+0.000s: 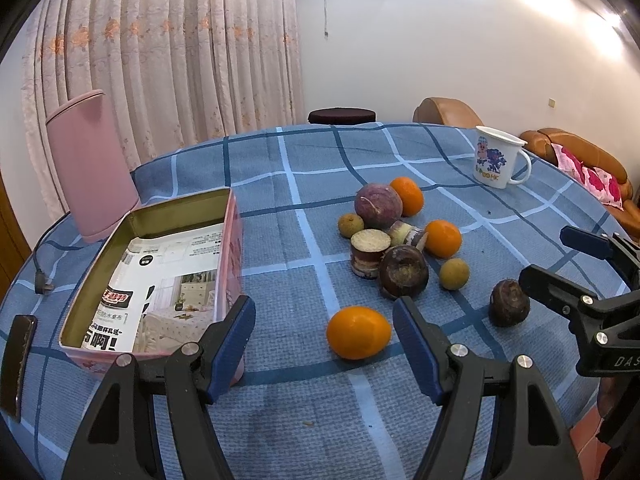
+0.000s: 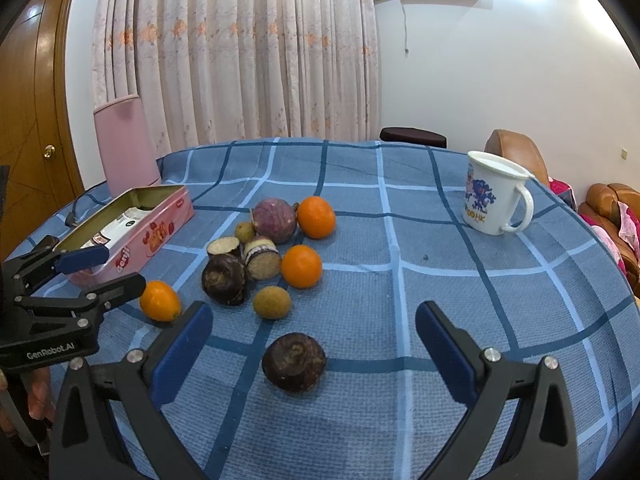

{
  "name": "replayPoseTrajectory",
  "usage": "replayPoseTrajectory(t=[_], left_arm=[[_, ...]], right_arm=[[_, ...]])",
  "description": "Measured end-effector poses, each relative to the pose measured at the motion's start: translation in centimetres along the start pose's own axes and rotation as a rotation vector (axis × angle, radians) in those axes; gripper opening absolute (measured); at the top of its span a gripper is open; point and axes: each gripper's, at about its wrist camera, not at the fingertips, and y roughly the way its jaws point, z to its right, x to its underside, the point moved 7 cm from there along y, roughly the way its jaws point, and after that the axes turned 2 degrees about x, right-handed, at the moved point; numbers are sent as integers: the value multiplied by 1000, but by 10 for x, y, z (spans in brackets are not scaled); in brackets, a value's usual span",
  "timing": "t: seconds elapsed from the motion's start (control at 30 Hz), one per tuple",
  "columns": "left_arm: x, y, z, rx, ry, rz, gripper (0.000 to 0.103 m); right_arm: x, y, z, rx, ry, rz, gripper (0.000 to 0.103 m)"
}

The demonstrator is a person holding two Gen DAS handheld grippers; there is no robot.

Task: Organize fruits
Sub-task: 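Move both tools toward the fruit pile on the table, then grasp the orange with the left tool while the right tool grasps a dark brown root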

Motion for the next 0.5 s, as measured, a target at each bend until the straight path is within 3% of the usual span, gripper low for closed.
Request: replayPoseTrajectory(t=[0.5], left_arm=[[6, 11, -3, 3, -6, -37, 73]], right_arm=[[7, 10, 2, -31, -7, -43, 100]])
